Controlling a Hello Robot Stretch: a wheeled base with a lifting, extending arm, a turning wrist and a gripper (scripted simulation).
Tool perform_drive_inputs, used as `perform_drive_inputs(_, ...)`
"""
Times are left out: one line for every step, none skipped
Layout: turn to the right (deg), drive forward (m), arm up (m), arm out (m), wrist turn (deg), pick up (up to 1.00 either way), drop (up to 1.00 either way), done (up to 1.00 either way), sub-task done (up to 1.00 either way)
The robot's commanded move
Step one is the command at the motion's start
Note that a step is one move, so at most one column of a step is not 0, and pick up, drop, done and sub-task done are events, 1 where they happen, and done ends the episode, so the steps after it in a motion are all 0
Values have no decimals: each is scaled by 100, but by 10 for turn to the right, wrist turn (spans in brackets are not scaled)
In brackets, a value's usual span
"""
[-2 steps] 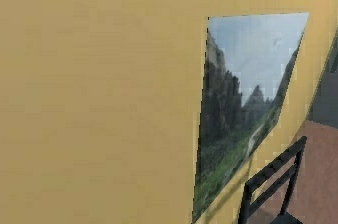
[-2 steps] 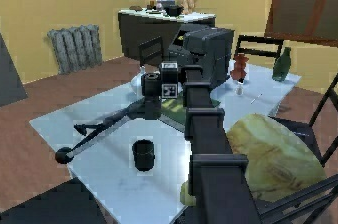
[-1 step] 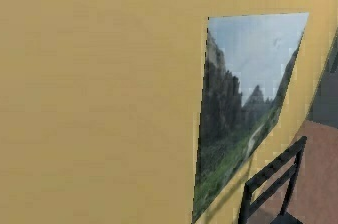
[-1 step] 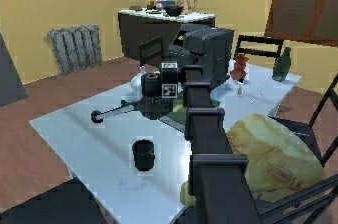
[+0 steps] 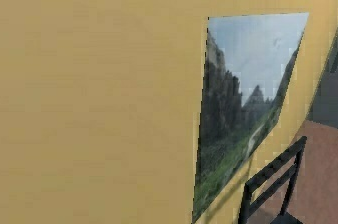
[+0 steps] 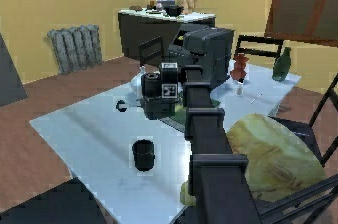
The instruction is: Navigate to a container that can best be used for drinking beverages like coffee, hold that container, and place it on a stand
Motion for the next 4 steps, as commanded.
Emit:
perform_drive_inputs(0,0,-30,0,0,0,0,0,0)
perform_drive_inputs(0,0,0,0,0,100,0,0,0)
perform_drive_inputs(0,0,10,0,0,0,0,0,0)
perform_drive_inputs(0,0,22,0,0,0,0,0,0)
